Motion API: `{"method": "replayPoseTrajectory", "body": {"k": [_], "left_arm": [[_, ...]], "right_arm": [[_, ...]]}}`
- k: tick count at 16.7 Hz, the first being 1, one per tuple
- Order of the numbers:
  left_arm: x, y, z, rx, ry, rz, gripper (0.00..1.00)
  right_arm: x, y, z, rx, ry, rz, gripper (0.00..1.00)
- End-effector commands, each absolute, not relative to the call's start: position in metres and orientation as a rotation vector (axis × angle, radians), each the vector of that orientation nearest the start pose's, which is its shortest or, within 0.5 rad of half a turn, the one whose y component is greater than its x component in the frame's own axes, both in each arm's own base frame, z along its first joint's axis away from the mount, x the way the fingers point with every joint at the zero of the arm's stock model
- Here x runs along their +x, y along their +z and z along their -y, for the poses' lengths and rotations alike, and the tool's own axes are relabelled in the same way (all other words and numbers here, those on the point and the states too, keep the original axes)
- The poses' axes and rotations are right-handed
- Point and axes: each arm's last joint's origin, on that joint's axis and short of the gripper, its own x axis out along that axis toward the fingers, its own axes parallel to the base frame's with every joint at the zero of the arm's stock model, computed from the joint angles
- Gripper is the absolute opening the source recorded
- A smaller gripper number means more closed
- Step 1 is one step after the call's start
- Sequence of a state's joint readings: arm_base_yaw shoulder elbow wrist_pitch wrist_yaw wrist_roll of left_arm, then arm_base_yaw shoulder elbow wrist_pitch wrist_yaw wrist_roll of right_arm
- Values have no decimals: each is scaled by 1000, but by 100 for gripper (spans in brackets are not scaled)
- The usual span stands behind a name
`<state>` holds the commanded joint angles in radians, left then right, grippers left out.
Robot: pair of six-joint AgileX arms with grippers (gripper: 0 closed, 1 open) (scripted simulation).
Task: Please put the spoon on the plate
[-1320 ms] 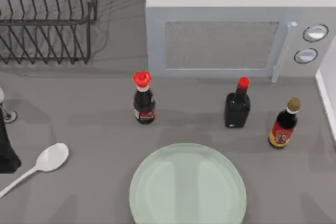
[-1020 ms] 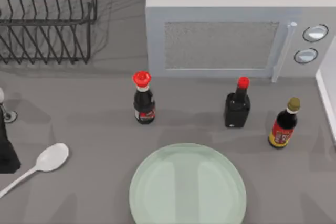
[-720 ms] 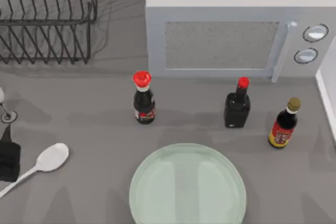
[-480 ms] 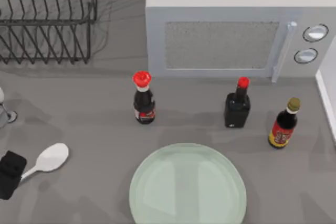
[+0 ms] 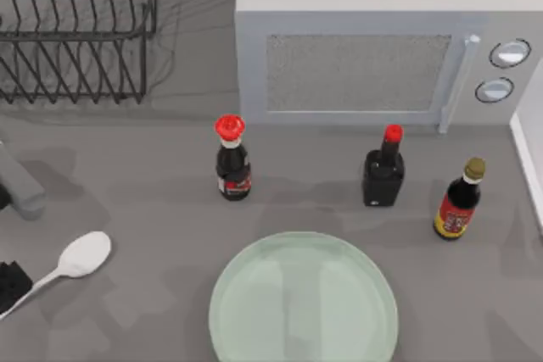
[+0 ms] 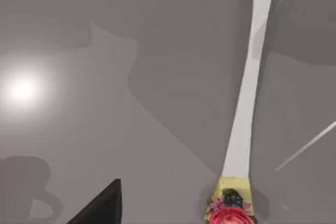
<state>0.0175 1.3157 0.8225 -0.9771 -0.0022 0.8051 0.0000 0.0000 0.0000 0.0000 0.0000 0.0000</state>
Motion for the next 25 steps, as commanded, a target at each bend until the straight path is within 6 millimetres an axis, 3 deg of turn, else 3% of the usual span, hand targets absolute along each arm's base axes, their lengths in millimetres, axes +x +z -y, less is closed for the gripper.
{"method": "replayPoseTrajectory", "body": {"k": [4,11,20,25], "left_arm": [[228,192,-6,669,-664,-1469,100],[228,188,-5,671,-668,-1471,100],[231,102,-6,672,-663,-1465,100],[228,92,-6,670,-666,-1471,100]], "right_arm": [[106,160,1,0,0,0,100],[106,160,1,0,0,0,100],[106,160,1,0,0,0,100],[106,160,1,0,0,0,100]]}}
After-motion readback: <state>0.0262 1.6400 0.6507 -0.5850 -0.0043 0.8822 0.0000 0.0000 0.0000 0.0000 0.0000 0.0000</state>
